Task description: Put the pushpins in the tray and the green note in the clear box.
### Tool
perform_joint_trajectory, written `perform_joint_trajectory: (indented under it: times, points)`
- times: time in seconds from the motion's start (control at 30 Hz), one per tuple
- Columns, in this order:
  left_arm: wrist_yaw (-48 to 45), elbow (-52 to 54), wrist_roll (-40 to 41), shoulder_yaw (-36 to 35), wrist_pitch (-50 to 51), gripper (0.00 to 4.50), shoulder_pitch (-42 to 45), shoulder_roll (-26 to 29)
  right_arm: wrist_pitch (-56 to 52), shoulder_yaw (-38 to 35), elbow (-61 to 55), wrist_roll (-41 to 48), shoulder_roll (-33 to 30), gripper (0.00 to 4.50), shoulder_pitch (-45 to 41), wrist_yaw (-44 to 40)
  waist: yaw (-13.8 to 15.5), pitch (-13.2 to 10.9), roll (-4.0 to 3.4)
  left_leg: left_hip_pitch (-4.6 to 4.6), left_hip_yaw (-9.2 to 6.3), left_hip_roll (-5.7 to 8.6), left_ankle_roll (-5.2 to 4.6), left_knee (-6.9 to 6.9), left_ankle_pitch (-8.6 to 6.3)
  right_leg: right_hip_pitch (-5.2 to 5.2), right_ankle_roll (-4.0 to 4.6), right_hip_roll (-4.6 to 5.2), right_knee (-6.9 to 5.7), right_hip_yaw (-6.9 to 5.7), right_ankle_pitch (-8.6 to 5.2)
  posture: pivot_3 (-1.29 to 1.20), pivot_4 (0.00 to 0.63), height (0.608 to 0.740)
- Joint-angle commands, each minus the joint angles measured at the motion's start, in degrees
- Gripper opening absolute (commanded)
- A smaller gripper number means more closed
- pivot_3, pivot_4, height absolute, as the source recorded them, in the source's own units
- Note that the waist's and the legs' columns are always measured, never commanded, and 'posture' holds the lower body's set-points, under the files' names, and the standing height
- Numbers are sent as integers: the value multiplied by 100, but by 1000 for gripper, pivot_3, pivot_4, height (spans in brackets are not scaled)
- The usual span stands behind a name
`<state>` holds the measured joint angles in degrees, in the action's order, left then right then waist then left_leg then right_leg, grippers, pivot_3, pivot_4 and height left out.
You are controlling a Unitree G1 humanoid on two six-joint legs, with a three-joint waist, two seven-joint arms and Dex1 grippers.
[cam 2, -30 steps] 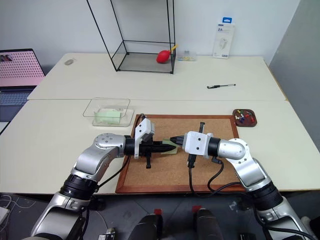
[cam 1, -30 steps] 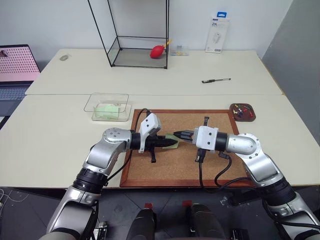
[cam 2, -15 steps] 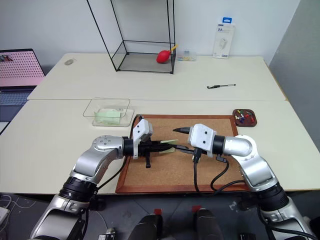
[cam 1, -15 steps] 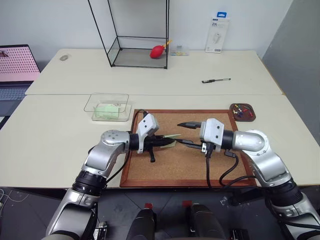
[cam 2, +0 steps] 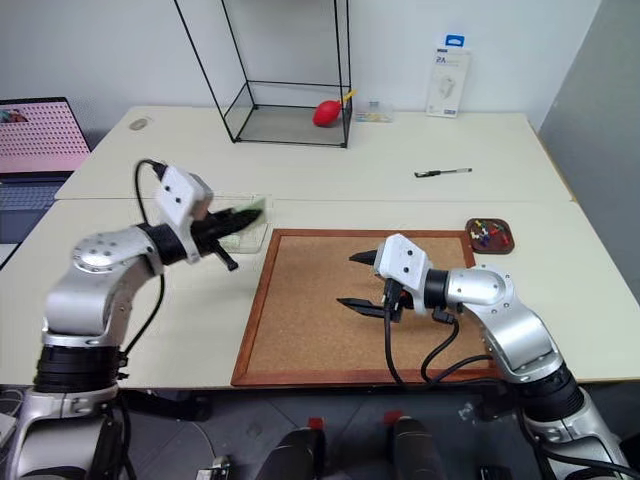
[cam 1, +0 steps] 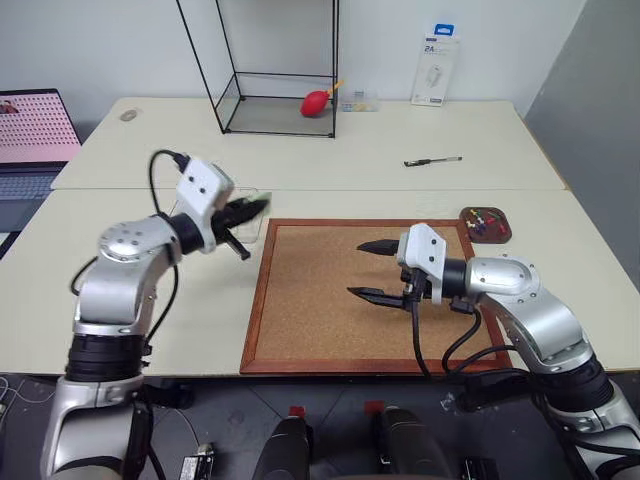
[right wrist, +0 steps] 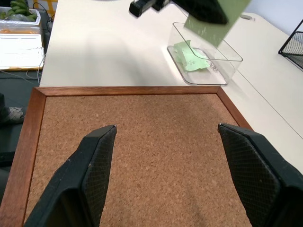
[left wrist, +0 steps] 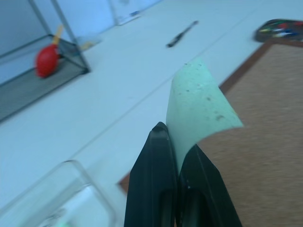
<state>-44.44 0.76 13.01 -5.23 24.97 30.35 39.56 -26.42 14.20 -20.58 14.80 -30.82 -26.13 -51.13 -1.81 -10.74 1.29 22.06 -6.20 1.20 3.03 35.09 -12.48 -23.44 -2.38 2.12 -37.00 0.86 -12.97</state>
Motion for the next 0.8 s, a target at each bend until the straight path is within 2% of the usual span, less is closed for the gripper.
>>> perform_joint_trajectory:
  times: [0.03,0.2,0.37,0.57,0.8]
  points:
    - [524,-637,-655,-68,-528,0,314,327,-91,-40,-120,85,53,3642,-222,12,1,0,0,0,0,0,0,0,0,0,0,0,-1,0,0,0,150,740]
    - [1036,-2051,-1388,246,-1454,0,833,402,-52,11,48,36,136,3642,-377,-1,5,0,0,0,-1,0,0,0,0,0,-1,0,0,-3,1,0,150,740]
    - [984,-3054,-1566,423,-1970,0,1209,296,-96,28,58,44,239,3642,-464,26,4,0,0,8,0,2,0,-1,0,-6,-2,0,0,-2,1,0,150,740]
    - [884,-3749,-1710,551,-2402,892,1489,318,-152,5,7,66,271,3657,-453,50,1,0,0,8,-2,1,0,0,0,-7,-2,0,-4,-5,2,0,150,740]
    - [617,-3880,-1619,544,-2555,2266,1539,297,-205,3,-63,76,273,3657,-422,73,-2,0,0,8,-1,1,0,0,0,-7,-2,0,-5,-4,2,0,150,740]
